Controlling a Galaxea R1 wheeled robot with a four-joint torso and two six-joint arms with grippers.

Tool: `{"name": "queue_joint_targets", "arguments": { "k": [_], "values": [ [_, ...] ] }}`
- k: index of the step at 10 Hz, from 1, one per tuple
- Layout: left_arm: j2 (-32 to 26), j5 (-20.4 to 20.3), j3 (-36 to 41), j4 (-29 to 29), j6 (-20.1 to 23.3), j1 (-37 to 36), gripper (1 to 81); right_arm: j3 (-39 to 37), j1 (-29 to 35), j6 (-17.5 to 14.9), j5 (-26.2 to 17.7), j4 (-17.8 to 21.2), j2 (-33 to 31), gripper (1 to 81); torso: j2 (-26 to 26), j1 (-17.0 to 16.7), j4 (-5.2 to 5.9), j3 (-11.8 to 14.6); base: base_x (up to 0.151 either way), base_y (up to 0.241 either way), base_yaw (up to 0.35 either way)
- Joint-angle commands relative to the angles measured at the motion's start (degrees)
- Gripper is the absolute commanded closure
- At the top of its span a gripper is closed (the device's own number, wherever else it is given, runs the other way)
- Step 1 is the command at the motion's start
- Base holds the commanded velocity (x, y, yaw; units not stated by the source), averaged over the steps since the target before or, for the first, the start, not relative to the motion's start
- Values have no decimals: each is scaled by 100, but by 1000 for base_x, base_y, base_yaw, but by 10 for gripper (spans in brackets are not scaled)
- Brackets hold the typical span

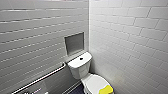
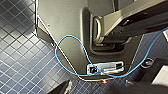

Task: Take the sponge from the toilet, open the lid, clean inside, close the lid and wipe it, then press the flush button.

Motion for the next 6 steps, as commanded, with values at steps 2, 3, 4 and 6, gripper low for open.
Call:
{"name": "queue_joint_targets", "arguments": {
  "k": [2, 3, 4, 6],
  "values": [
    [-58, 367, 25, -29, 24, -3, 10, 218, 874, 492, -74, -29, -653, 10, -726, 463, 0, -50, 0, 0, 0],
    [-67, 367, 25, -46, 15, 33, 10, 120, 970, 696, -74, -29, -644, 10, -920, 588, 0, -70, 0, 0, 0],
    [-50, 367, 34, -46, 6, 50, 10, 59, 1032, 801, -74, -29, -618, 10, -1137, 723, 0, -74, 0, 0, 0],
    [21, 384, 42, -82, 6, 68, 10, -3, 1243, 986, -82, -38, -653, 10, -1556, 986, 0, -76, 0, 0, 0]
  ]
}}
